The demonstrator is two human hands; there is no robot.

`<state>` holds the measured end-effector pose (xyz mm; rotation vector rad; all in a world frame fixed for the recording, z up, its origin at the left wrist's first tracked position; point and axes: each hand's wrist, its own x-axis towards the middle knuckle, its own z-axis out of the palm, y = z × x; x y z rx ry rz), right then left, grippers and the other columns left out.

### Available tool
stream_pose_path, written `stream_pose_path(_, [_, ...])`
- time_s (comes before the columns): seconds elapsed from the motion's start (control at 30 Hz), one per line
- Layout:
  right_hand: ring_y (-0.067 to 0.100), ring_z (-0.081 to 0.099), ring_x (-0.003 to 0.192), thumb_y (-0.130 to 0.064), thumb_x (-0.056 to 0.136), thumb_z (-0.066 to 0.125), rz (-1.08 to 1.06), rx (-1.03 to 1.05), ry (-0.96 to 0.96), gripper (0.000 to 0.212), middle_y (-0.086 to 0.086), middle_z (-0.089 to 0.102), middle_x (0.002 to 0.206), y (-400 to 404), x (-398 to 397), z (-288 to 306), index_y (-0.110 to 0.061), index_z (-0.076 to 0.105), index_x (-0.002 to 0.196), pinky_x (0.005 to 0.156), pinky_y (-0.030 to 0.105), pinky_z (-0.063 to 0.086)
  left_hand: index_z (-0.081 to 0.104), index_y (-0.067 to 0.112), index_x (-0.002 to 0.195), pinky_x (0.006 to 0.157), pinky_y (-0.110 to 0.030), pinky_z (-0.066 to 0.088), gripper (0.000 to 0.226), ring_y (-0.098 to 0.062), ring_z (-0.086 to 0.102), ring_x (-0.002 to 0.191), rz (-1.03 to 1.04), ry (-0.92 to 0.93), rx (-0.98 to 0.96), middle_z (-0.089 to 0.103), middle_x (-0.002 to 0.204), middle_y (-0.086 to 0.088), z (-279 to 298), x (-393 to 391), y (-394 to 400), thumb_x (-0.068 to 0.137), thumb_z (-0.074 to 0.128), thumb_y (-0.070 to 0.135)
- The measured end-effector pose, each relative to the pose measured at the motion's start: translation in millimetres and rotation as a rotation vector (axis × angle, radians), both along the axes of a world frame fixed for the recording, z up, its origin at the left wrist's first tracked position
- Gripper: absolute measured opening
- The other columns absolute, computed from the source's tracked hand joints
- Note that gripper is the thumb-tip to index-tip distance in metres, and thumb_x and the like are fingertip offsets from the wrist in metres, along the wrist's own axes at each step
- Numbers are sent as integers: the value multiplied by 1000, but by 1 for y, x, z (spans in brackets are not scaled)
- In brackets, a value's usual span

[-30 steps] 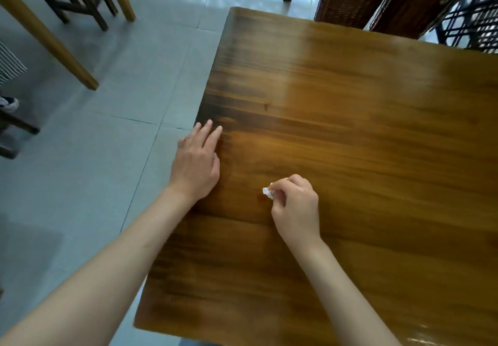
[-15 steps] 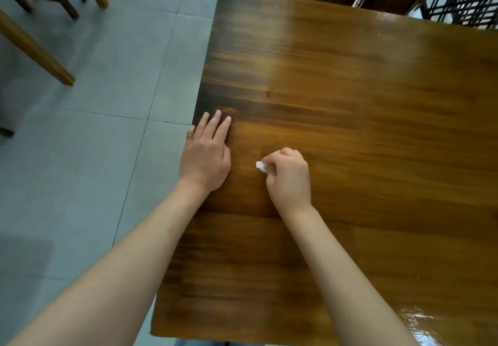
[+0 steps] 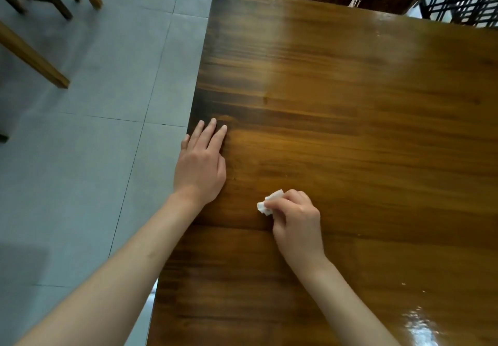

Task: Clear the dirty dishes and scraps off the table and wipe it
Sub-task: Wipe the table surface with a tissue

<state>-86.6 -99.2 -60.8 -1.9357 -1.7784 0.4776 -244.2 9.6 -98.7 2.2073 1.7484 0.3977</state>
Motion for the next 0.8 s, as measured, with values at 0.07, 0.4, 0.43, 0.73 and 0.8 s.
stream_pose_path(0.07, [19,60,72,13,72,68,-76,48,57,20,5,66,75,18,8,6,-6,73,77,60,25,49,45,15,139,114,-41,19,47,-28,28,140,8,-55,23,37,149,-8,2,1,6,92,50,12])
stream_pose_path(0.4, [8,58,89,-6,87,60,-228,38,39,17,3,69,100,189,33,5,-12,73,96,72,8,35,27,20,147,116,-40,8,54,-23,12,145,-51,57,18,22,156,-2,-4,37,103,95,38,21])
stream_pose_path(0.43, [10,59,91,-6,88,59,-215,35,26,17,3,68,101,200,32,3,-12,72,97,74,10,36,27,21,147,116,-41,8,54,-23,13,145,-47,61,19,22,156,-2,-6,37,104,95,37,22])
stream_pose_path(0.73, [22,53,93,1,87,54,0,-8,-201,21,9,62,97,210,18,-11,-8,69,97,77,28,43,30,22,146,115,-40,11,52,-23,17,144,-41,60,34,27,154,-2,-8,37,104,95,37,24])
stream_pose_path(0.8, [22,52,89,4,87,50,77,26,-201,23,9,63,91,193,18,-12,-6,70,93,73,27,42,31,22,146,115,-40,11,52,-23,17,144,-40,59,34,27,154,-2,-6,37,105,95,38,24])
